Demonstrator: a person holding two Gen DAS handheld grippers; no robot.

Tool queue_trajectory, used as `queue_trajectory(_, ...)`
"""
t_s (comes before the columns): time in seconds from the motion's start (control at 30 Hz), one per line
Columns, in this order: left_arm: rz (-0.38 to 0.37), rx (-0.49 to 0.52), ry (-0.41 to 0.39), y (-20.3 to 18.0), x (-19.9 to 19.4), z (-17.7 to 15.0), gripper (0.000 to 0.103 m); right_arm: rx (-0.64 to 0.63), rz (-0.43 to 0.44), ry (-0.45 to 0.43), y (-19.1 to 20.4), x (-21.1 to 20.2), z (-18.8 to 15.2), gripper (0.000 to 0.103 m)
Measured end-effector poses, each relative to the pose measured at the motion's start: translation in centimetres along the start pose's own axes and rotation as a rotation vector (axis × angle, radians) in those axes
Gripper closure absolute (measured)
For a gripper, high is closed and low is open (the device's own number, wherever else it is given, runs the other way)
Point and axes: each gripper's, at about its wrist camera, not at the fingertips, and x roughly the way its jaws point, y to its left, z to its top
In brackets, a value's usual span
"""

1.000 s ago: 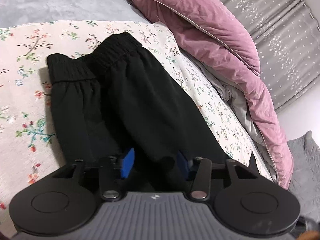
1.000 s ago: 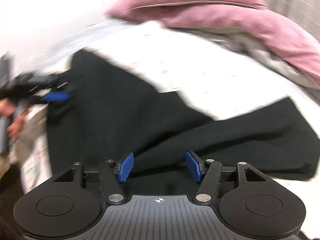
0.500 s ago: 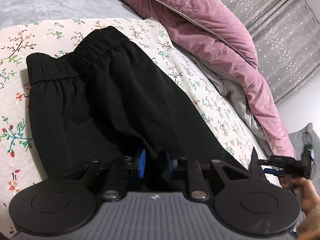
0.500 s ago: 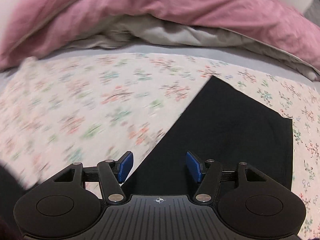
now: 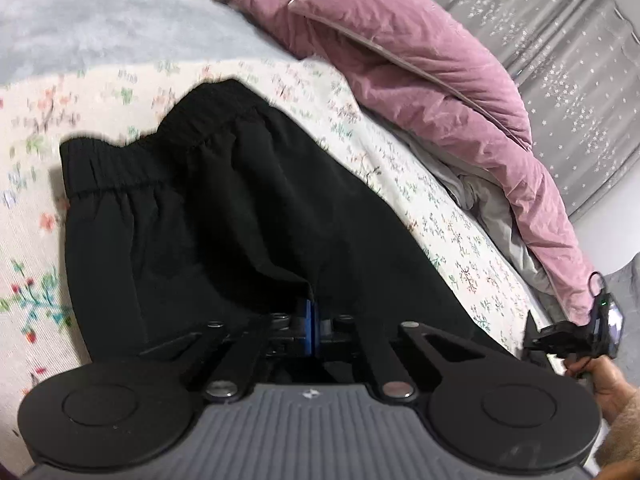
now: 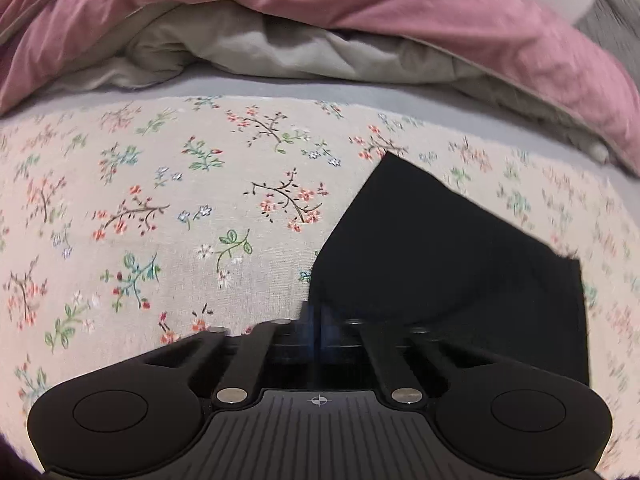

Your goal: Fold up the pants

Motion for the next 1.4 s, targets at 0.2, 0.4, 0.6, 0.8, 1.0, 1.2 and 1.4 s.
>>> queue_trajectory(0.2,0.013,0.076,-0.036,-1.4,-1.9,1.7,0.08,0.067,-0.005,-0.125,-5.5,-6.0,-0.1,0.103)
queue_trajectory(0.4,0.007,0.125,-0.043,-2.3,-4.2,3.4,0.08,0.179,-0.008,-0.288,-14.6,-16.9,-3.1,0.103)
queue_trajectory(0.6,0.008,0.189,-0.011,-2.8,-6.3,3.8,0.08,0.297,0.056,-0.385,-21.2,-26.6,-10.4,0.103)
queue_trajectory(0.8,0.04,0.241,0.035,-1.8,-8.0,2.8,0.08,0.332,0.067,-0.403,-22.9,-31.9,-20.6,0.103)
queue_trajectory(1.0,0.127,0.272,0.106,-0.2,-7.9,1.0,0.08,0.362,0.082,-0.297,-22.2,-31.6,-28.8,0.103)
queue_trajectory(1.2,0.227,0.259,0.19,2.0,-6.6,-0.8,0.08,0.378,0.081,-0.122,-20.7,-28.3,-34.7,0.103)
queue_trajectory(1.4,0.278,0.259,0.241,3.0,-5.9,-2.3,0.079,0.332,0.025,0.014,-19.2,-25.1,-37.7,0.099)
